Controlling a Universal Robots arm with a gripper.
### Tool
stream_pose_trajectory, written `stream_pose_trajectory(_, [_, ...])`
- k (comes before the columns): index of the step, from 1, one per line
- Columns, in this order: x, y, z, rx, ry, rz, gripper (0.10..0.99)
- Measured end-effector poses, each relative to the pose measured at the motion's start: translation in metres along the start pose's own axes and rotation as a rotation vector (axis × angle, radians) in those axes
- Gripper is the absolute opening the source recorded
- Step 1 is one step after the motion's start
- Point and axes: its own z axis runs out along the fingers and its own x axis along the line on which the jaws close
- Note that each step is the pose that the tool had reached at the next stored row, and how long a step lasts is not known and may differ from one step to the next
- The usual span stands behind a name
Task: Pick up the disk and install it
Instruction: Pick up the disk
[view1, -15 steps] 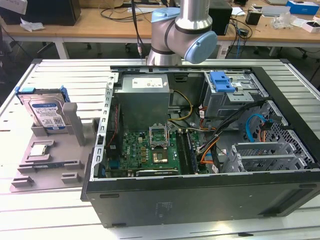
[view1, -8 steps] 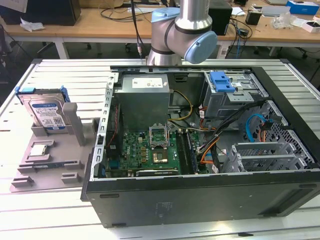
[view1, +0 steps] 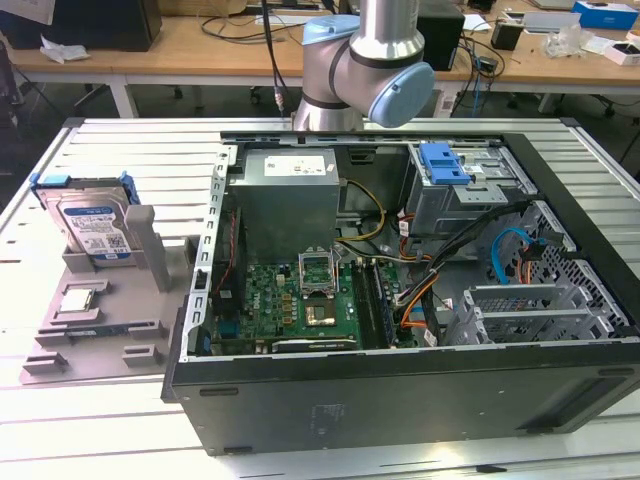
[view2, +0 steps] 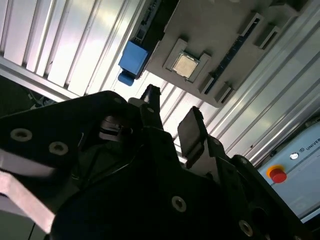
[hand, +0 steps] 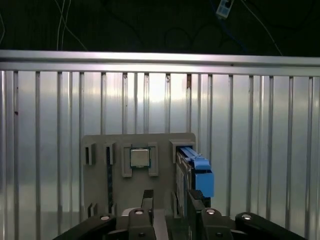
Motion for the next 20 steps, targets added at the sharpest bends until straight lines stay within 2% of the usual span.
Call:
stream_pose_trajectory(1, [0.0000, 0.0000, 0.0000, 0.000, 0.0000, 0.000, 0.416])
stream_pose_trajectory(3, [0.0000, 0.0000, 0.0000, 0.001, 0.0001, 0.000, 0.541])
stream_pose_trajectory(6, [-0.0002, 0.0001, 0.0001, 0.002, 0.0000, 0.002, 0.541])
stream_pose_trajectory(8, [-0.0005, 0.0000, 0.0007, 0.003, 0.0002, 0.039, 0.541])
stream_pose_trajectory(14, [-0.0018, -0.0002, 0.0007, 0.003, 0.0003, 0.040, 0.541])
stream_pose_trajectory(16, [-0.0042, -0.0002, 0.0008, 0.003, 0.0002, 0.040, 0.541])
stream_pose_trajectory(20, [-0.0141, -0.0003, 0.0010, 0.003, 0.0002, 0.040, 0.541])
